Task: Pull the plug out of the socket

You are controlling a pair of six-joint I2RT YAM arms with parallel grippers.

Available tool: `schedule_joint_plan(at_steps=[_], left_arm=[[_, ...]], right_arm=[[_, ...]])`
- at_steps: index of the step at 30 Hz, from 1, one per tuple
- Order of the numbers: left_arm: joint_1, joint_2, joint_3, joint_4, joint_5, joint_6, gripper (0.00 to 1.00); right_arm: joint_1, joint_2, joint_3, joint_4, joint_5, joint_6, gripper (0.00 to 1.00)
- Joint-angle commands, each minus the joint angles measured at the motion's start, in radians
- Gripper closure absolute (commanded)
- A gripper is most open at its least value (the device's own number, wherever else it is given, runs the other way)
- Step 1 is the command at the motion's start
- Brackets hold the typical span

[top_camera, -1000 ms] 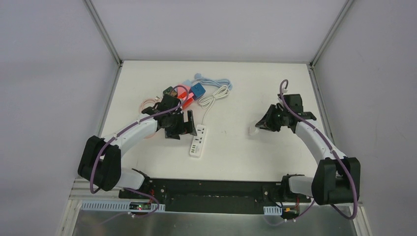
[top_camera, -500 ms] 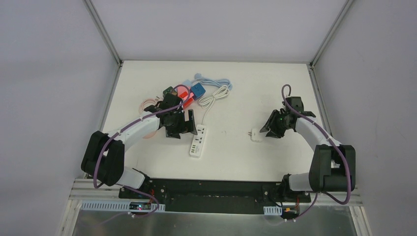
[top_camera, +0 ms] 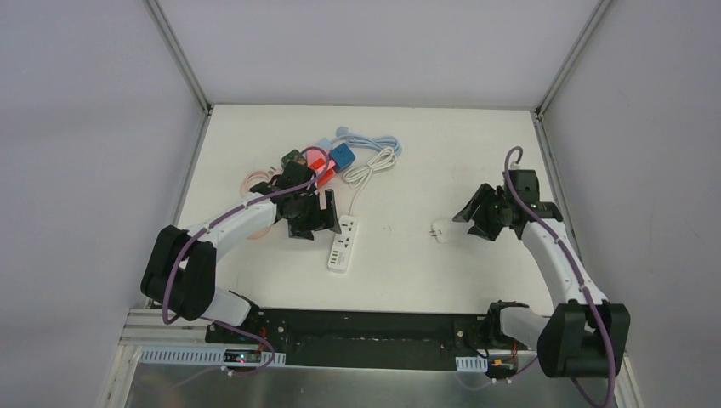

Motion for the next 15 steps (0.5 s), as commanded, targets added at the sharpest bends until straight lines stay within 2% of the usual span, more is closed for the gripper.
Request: schedule_joint_plan(at_steps=[1,8,15], left_arm=[[-0.011,0.003,-0.030,0.039,0.047,-0.033,0.16],[-0.067,0.063,-0.041,0.068,0.047,-0.067,0.28],[-0.123,0.143,0.022,0.104,0.052,-0.094,0.39]], right_arm=[[0.012,-0.171,-0.001,-0.054,-0.092,0.135,0.42],[0.018,-0.429,-0.066,-0.129,-0.122,0.273,0.43],[0.018,-0.498,-0.055,-0.190,-0.106,0.299,0.45]])
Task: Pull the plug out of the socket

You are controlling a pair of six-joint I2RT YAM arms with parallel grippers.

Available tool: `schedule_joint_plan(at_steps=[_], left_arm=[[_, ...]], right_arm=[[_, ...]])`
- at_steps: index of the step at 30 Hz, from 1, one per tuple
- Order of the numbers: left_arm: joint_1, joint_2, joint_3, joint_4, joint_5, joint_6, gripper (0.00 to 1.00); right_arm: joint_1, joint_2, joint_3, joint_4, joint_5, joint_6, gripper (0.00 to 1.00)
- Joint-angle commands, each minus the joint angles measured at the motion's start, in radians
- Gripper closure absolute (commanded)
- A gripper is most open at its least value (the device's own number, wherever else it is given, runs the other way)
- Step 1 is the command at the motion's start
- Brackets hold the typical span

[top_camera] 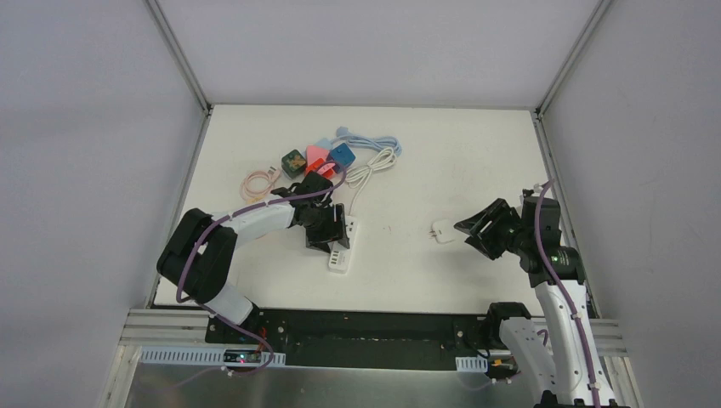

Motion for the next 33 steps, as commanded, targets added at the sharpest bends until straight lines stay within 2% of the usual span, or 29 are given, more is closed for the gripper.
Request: schedule_joint_plan(at_steps=[1,5,9,15,20,22,28,33], left_arm=[[-0.040,0.052,0.077,0.033,0.012,-0.025,0.41],[-0.078,0.137,0.170,0.041,0.034,-0.023,0.50],[-0.111,0.237,0.286,0.043,0.040,-0.032,0.54],[-0.157,0.422,0.525,0.064,0.064,-0.055,0.55],[-0.174,0.533,0.745,0.002,0.034,-0.047,0.54],[-0.174,0.520,0.781,-0.056,-0.045,-0.006,0.51],[-0.156,0.376,0.783,-0.191,-0.284,0.185,0.23],[-0.092,0.280,0.797,-0.245,-0.360,0.341,0.17]], right_arm=[[0.006,-0.012,0.010,-0.054,-0.006,0.046,0.45],[0.006,0.003,0.019,-0.048,0.000,0.043,0.46],[0.006,0.031,0.030,-0.043,0.011,0.029,0.48],[0.006,0.085,0.029,-0.012,0.005,0.025,0.49],[0.006,0.127,0.022,0.031,-0.008,0.024,0.50],[0.006,0.149,0.022,0.059,-0.019,0.025,0.50],[0.006,0.224,0.037,0.157,-0.045,0.033,0.41],[0.007,0.281,0.050,0.227,-0.058,0.036,0.36]])
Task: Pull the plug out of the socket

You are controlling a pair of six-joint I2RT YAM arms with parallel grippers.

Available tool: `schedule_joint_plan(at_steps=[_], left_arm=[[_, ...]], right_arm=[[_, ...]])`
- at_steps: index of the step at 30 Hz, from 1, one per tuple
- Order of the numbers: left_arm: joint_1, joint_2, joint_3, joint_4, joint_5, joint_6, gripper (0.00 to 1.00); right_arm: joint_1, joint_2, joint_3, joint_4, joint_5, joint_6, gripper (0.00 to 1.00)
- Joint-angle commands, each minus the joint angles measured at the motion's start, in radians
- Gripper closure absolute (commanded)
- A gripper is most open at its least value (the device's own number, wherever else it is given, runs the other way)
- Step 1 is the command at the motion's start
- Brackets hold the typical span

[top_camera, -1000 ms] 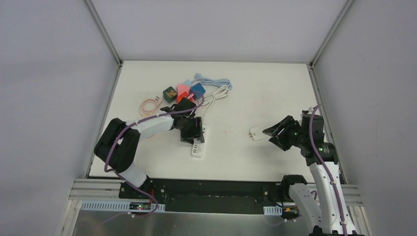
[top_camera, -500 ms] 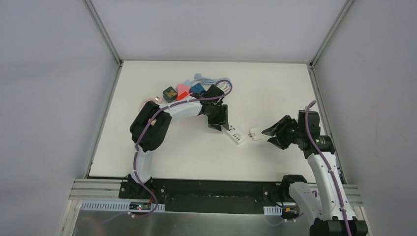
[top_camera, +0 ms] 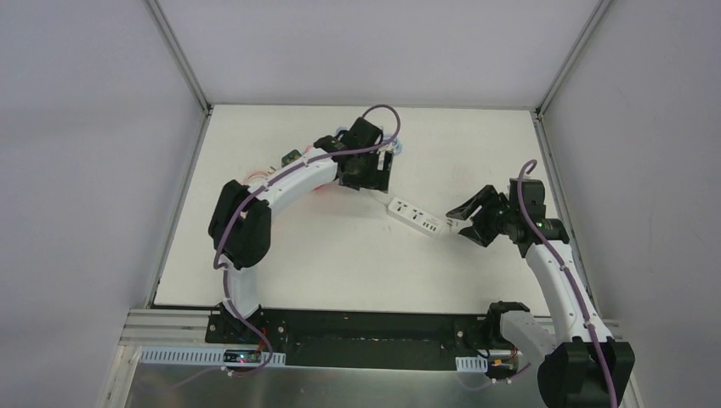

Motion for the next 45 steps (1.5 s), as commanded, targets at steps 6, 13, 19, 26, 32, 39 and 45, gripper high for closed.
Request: schedule_joint_plan(at_steps=[6,13,19,26,32,39,45], left_arm=[[0.111,-0.150,0.147,-0.141,-0.212,0.384,0.16],[0.271,-0.016,0.343,-0.249,-0.245,0.266,0.16],[0.395,0.132,0.451,-0.209,-0.092,0.165,0.17],[0.448,0.292,0.541,-0.136,-0.014,0.108,0.20],[0.461,0.370,0.568,-0.121,0.015,0.073,0.28],[0.461,0.312,0.406,-0.141,-0.003,0.027,0.38],[0.458,0.215,0.239,-0.125,0.030,0.015,0.43]], right_arm=[[0.013,0.103,0.053,0.150,-0.047,0.025,0.34],[0.020,0.154,0.060,0.164,-0.041,0.034,0.34],[0.029,0.160,0.058,0.161,-0.032,0.040,0.34],[0.031,0.133,0.053,0.114,-0.015,0.046,0.36],[0.033,0.082,0.035,0.070,0.007,0.056,0.39],[0.035,0.029,0.031,0.034,0.028,0.062,0.39],[0.035,-0.027,-0.004,0.037,0.037,0.091,0.39]])
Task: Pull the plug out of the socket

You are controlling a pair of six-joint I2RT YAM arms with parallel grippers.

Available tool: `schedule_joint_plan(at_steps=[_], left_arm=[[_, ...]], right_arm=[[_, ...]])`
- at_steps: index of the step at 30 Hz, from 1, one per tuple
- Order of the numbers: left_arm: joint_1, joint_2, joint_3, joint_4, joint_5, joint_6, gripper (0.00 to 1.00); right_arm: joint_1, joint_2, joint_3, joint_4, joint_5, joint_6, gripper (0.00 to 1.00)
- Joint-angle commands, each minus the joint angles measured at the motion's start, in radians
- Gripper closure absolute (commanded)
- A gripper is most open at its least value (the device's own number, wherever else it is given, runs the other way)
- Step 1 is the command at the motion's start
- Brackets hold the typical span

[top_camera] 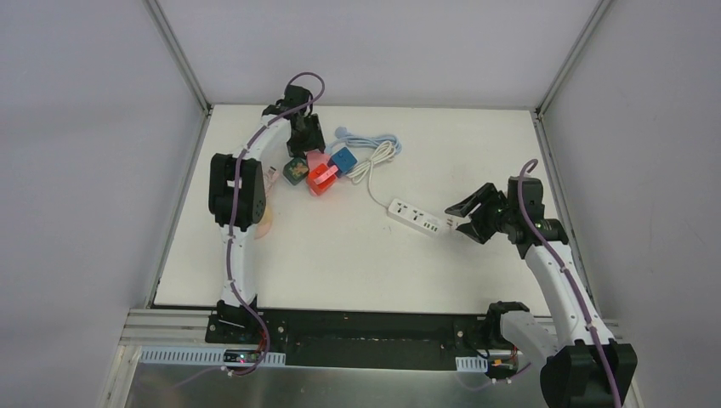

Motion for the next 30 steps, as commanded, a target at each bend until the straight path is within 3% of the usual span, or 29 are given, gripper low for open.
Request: schedule_joint_plan(at_steps=[1,10,18,22,26,30], left_arm=[[-0.012,-0.083,-0.095,-0.074,0.056,-0.033,0.44],[-0.037,-0.208,-0.289,-0.038,0.117,-0.092,0.51],[-0.128,-0.389,-0.636,0.107,0.092,-0.381,0.55],[-0.204,-0.455,-0.718,0.107,0.065,-0.450,0.56],[-0.235,-0.536,-0.754,0.117,-0.026,-0.438,0.52],[-0.227,-0.555,-0.652,0.067,-0.085,-0.315,0.37]], right_arm=[[0.006,-0.053,-0.018,-0.013,0.012,0.037,0.39],[0.015,-0.156,-0.066,-0.043,0.023,0.078,0.39],[0.031,-0.137,-0.064,-0.137,0.045,0.064,0.39],[0.057,-0.137,-0.064,-0.127,0.058,0.098,0.39],[0.107,-0.123,-0.060,-0.142,0.105,0.141,0.39],[0.199,-0.115,-0.054,-0.133,0.168,0.201,0.38]])
